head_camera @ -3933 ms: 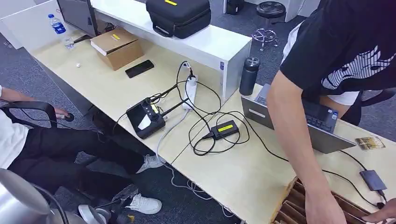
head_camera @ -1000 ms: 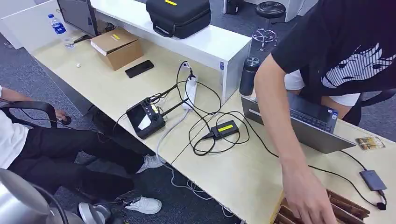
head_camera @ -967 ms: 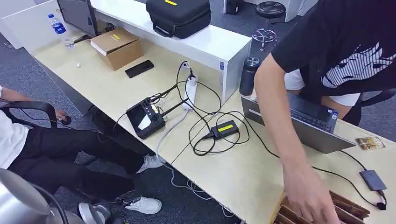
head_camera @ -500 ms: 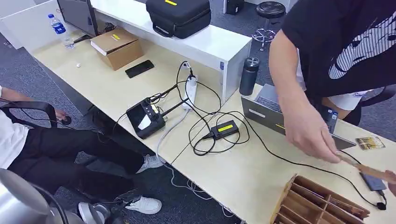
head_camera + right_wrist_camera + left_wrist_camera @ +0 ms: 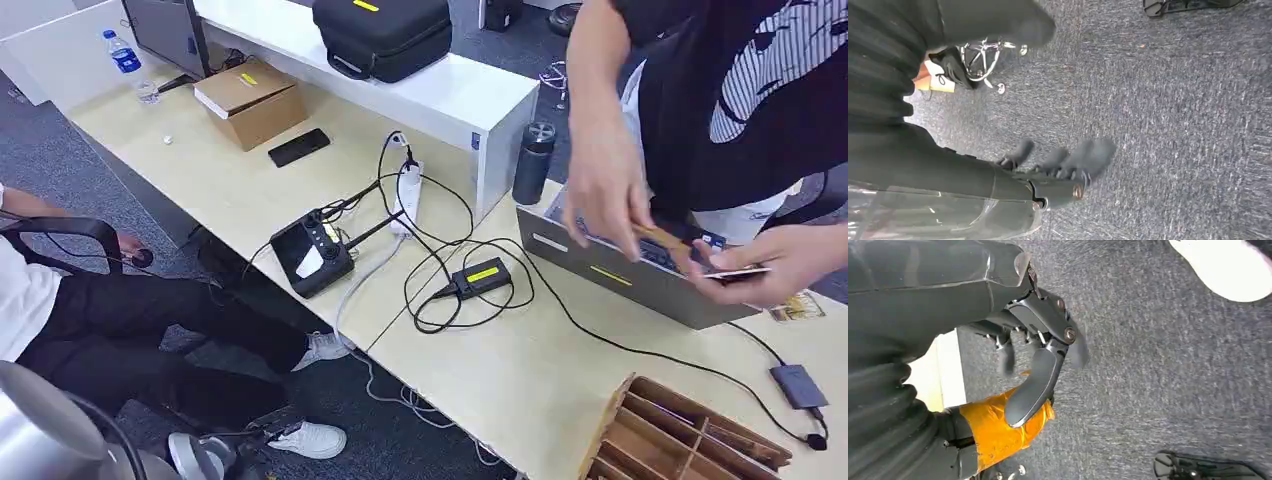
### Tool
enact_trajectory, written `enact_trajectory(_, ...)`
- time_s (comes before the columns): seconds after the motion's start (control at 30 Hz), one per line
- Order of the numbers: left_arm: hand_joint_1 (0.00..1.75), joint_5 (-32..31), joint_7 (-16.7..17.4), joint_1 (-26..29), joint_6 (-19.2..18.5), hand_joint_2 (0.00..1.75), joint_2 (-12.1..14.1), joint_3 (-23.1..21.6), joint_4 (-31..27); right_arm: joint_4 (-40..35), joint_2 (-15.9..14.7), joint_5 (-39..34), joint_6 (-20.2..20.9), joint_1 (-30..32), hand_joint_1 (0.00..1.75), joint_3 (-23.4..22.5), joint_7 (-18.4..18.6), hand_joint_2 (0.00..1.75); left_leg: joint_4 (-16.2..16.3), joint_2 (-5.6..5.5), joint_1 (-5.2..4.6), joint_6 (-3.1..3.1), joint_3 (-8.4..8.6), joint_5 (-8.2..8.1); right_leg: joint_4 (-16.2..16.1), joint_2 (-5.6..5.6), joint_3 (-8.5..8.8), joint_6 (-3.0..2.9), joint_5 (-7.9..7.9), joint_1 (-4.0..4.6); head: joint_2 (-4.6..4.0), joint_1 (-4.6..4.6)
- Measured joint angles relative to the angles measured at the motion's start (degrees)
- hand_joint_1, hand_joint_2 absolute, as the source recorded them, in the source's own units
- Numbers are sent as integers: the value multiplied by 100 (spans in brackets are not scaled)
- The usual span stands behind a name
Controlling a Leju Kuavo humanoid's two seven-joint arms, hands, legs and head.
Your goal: Pass the card to the sensor for recognition and then transmit it.
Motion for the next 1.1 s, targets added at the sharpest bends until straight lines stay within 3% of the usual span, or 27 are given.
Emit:
enact_trajectory(0.33, 0, -33, 4, -1, 2, 175, 7, 0, 0, 0, 0, 11, -2, 0, 0, 0, 5, 175, 0, 0, 0, 0, 1, 0, 0, 0, 0, 0, 0, 0, 0, 0)
enact_trajectory(0.37, 75, -33, 4, -2, 2, 175, 7, 0, 0, 0, 0, 11, -2, 0, 0, 0, 5, 175, 0, 0, 0, 0, 1, 0, 0, 0, 0, 0, 0, 0, 0, 0)
enact_trajectory(0.4, 133, -33, 4, -2, 2, 175, 7, 0, 0, 0, 0, 11, -2, 0, 0, 0, 7, 175, 0, 0, 0, 0, 0, 0, 0, 0, 0, 0, 0, 0, 0, 0)
enact_trajectory(0.43, 133, -33, 4, -2, 4, 175, 7, 0, 0, 0, 0, 11, -2, 0, 0, 0, 7, 175, 0, 0, 0, 0, 0, 0, 0, 0, 0, 0, 0, 0, 0, 0)
enact_trajectory(0.47, 175, -35, 4, -2, 2, 175, 7, 0, 0, 0, 0, 13, 0, 0, 10, 0, 9, 175, 0, 0, 0, 0, 1, 0, 0, 0, 0, 0, 0, 0, 0, 0)
enact_trajectory(0.5, 175, -35, 2, -3, 0, 175, 4, 0, 0, 0, 0, 13, 2, 0, 119, 0, 11, 175, 0, 0, 0, 0, 0, 0, 0, 0, 0, 0, 0, 0, 0, 0)
enact_trajectory(0.6, 175, -50, -18, -4, -9, 175, 4, -2, 0, 0, 0, 15, 2, 0, 175, -2, 11, 175, 0, 0, 0, 0, 1, 0, 0, 0, 0, 0, 0, 0, 0, 0)
enact_trajectory(0.7, 175, 7, -4, -4, -13, 175, -2, 0, 0, 2, 24, 83, 31, 1, 175, -2, 73, 175, 0, 0, 0, 0, 1, 0, 0, 0, 0, 0, 0, 0, 0, 0)
enact_trajectory(0.8, 175, 199, 107, 9, 111, 175, -120, 2, 0, -9, 471, 328, -432, 33, 175, -2, 258, 175, 0, 0, 6, -1, 1, 0, 1, 1, 1, -1, -1, 4, 0, 2)
enact_trajectory(0.93, 175, 236, 120, 26, 164, 175, -262, 2, 0, -9, 846, 411, -551, 58, 175, 0, 295, 175, 0, 0, 7, -1, 1, 0, 3, 1, 0, -3, -2, 5, 0, -4)
enact_trajectory(1.1, 166, 258, 160, 35, 192, 175, -310, 42, 0, -20, 949, 417, -509, 63, 175, 2, 291, 175, -1, 0, 3, -1, 1, 0, 6, 0, 1, -7, -6, 4, 0, 2)
